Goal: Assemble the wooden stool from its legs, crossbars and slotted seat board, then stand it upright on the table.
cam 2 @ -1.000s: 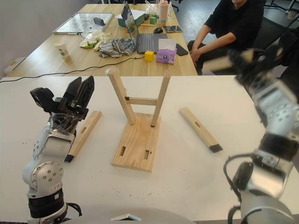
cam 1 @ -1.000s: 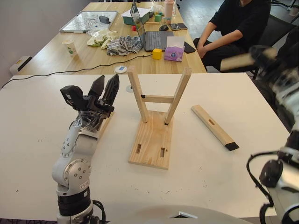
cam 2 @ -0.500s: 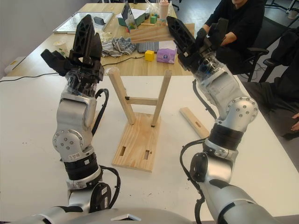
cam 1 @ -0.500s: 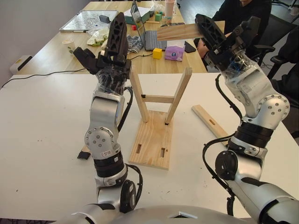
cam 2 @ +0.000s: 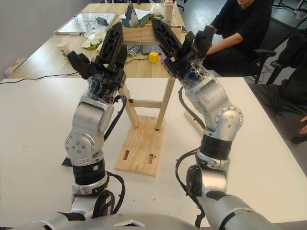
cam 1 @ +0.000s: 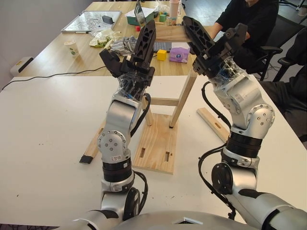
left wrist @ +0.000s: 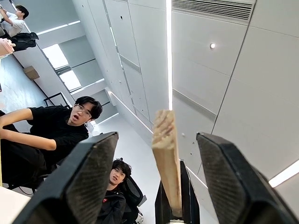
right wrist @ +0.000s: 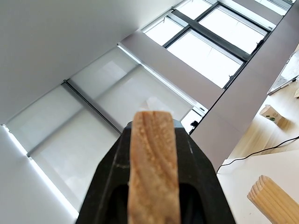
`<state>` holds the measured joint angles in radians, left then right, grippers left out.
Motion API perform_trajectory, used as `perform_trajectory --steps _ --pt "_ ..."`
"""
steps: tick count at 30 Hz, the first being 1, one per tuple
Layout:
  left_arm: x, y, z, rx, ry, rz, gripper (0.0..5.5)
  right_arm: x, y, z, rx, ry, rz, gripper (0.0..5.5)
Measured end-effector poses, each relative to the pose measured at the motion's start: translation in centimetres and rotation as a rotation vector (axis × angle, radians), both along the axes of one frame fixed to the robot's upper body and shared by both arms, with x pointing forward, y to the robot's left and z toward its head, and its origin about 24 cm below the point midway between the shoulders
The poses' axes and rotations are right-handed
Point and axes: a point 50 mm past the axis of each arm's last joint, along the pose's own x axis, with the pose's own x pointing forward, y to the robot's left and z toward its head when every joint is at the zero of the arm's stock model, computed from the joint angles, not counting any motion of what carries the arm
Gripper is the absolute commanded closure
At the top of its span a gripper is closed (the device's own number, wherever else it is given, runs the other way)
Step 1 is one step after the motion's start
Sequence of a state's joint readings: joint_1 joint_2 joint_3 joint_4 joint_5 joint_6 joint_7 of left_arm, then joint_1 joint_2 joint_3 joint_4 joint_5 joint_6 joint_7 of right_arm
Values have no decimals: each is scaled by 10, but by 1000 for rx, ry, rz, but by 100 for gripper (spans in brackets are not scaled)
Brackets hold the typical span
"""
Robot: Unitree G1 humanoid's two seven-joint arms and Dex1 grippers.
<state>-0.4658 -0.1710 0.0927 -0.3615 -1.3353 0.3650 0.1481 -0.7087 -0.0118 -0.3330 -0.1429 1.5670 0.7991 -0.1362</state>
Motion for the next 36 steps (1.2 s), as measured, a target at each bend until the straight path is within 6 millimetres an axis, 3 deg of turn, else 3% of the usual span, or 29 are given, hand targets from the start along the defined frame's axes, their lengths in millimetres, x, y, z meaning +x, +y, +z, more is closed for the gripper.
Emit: perform_trajectory --steps 17,23,25,30,33,35,36 --pt "-2 0 6 -74 -18 -32 510 -4 6 -4 17 10 21 509" --pt "-3 0 7 -89 -23 -44 511 -5 6 -4 30 13 18 509" --pt "-3 0 8 -89 -22 -44 513 -6 6 -4 33 15 17 452" --pt "2 4 5 -38 -2 42 513 -3 10 -15 -31 68 -14 386" --pt "5 19 7 -30 -7 112 513 -1 -3 -17 -71 70 -64 386" --pt "8 42 11 -4 -25 195 513 3 -21 -19 -80 82 -127 386" --pt "8 64 14 28 -41 263 513 6 -32 -21 -96 87 -172 386"
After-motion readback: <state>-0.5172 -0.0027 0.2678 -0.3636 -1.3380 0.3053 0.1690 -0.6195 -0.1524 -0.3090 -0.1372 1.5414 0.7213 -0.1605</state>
